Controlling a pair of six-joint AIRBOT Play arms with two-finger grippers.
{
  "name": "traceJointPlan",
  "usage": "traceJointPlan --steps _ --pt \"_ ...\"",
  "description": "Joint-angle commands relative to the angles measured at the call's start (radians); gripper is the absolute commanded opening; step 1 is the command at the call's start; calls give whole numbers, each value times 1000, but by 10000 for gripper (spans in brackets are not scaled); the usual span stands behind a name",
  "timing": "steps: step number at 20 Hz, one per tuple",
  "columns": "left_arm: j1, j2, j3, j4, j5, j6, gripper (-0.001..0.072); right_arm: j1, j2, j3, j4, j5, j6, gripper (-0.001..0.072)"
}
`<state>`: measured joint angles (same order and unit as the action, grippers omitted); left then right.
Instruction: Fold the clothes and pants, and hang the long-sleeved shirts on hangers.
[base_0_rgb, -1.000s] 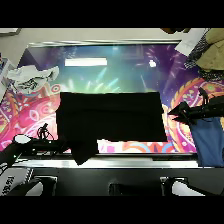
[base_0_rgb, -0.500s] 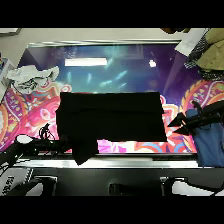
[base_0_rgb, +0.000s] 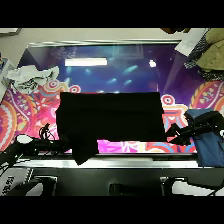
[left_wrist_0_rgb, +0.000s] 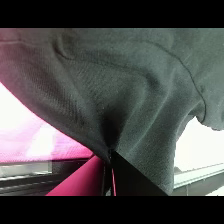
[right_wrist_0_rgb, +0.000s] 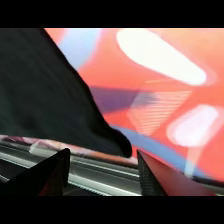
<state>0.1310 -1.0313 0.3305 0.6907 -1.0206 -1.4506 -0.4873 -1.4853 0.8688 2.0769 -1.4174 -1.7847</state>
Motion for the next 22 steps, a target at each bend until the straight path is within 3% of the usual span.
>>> traceJointPlan --steps 1,5,7,8,11,14,18,20,22 --pt "0 -1 -1 0 1 0 19 0 -4 -11 34 30 -2 480" --pt "0 -1 -1 1 2 1 19 89 -4 -16 30 90 3 455" --pt "0 -1 -1 1 1 1 19 126 -3 -16 24 116 17 149" --pt "2 0 0 1 1 6 19 124 -2 -16 24 116 16 50" --pt "40 21 25 58 -45 -1 18 123 36 -16 -9 98 24 29" --pt "132 88 95 241 -206 -105 17 123 130 -16 -66 60 78 29" --pt "169 235 210 404 -399 -113 16 123 309 -16 -215 -40 153 28" --pt "156 268 249 406 -408 -113 16 123 374 -16 -228 -55 151 29" --pt "127 253 280 406 -355 -113 16 123 389 -16 -145 -14 129 29"
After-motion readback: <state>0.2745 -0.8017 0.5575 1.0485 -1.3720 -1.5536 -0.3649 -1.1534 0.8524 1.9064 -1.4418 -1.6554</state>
